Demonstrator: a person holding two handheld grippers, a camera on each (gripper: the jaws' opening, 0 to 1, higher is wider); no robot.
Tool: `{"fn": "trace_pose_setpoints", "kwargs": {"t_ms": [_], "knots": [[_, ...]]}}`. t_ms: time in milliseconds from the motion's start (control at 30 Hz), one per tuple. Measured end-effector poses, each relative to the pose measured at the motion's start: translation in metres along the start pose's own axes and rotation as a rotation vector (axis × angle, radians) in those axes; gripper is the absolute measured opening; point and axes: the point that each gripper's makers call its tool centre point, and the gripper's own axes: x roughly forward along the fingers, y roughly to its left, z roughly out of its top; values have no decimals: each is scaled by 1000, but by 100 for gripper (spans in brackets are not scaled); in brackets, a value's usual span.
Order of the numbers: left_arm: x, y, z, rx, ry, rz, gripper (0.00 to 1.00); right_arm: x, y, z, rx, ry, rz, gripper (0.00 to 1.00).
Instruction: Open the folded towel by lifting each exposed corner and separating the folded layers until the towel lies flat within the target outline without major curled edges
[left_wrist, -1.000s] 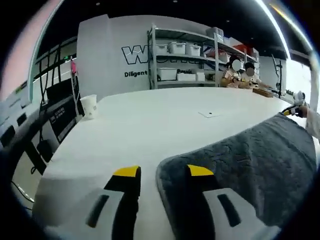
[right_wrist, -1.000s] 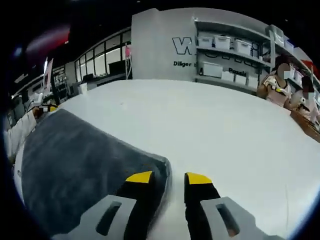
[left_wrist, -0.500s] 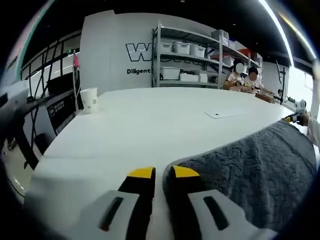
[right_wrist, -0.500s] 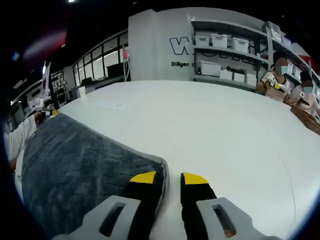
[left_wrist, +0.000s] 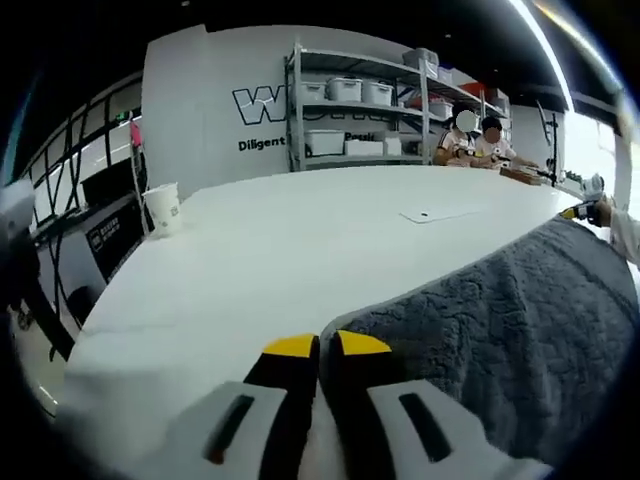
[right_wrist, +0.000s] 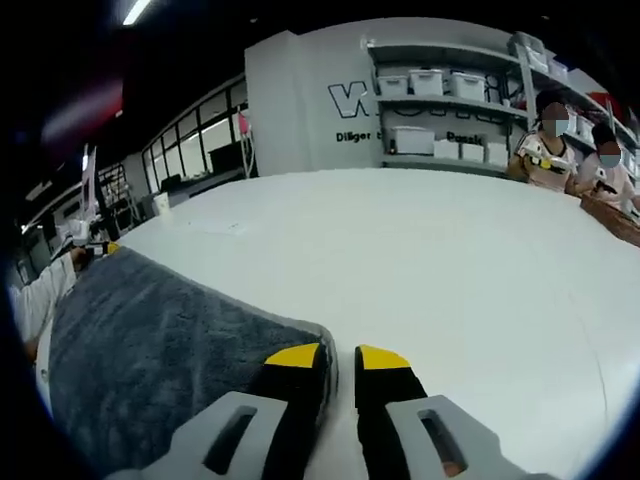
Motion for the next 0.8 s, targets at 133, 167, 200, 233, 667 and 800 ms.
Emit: {"fn": "trace_pose_setpoints", "kwargs": {"t_ms": [133, 167, 200, 233, 667, 800], "knots": [[0, 1, 0, -5, -1, 4, 6, 1, -1, 0, 5, -5, 5, 3], [0, 1, 0, -9, -2, 5, 6, 2, 1, -1, -2, 0, 8, 2], [-1, 1, 0, -12, -4, 5, 6, 2, 2, -2, -4, 0, 11, 1], [-1, 1, 0, -17, -7, 4, 6, 2, 1, -1, -9, 1, 15, 1], [0, 1, 0, -7, -7, 1, 6, 4, -4, -1, -15, -2, 16, 0], [0, 1, 0, -3, -8, 2, 5, 4, -3, -1, -15, -6, 17, 0]]}}
